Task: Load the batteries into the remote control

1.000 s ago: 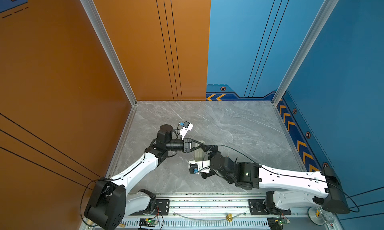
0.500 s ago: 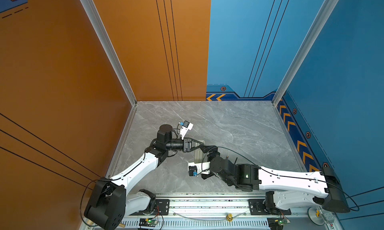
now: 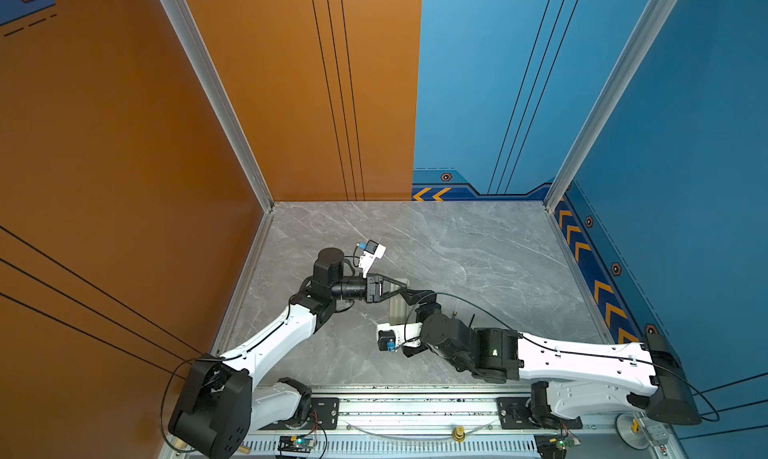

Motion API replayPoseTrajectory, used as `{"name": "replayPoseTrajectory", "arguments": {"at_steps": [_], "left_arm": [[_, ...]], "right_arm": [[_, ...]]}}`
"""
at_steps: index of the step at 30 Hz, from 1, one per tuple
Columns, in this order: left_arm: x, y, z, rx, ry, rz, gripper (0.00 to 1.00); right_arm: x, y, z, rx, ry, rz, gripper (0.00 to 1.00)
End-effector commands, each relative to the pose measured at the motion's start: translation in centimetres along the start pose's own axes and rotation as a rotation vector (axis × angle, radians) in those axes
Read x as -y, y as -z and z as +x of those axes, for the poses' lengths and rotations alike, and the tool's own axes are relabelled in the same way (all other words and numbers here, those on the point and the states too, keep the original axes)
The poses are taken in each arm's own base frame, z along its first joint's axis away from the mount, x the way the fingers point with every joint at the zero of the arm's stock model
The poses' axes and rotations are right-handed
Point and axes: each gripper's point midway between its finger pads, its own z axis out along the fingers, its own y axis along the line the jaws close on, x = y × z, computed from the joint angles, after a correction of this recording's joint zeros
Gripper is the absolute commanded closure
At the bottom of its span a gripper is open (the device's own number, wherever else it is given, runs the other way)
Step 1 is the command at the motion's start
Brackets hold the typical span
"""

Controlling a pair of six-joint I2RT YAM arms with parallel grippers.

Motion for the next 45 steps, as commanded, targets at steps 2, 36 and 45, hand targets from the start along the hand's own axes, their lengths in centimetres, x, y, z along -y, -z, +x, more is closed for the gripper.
{"name": "replayPoseTrajectory", "arguments": {"at_steps": [2,36,45], "left_arm": [[1.2,0.1,1.2,-0.053,0.029,0.057,1.0],[0.8,0.3,0.9,-0.039,0.036,0.045,1.0],[0.8,0.3,0.9,-0.041,0.033,0.048,1.0]], "right_arm": [[2.5,0.7,0.1,-0.006,-0.039,0.106,0.02],[3.3,2.0,-0.6,0.034,-0.031,0.163,0.02],[1.2,2.4,-0.8,0.065,-0.042,0.04,0.0]]}}
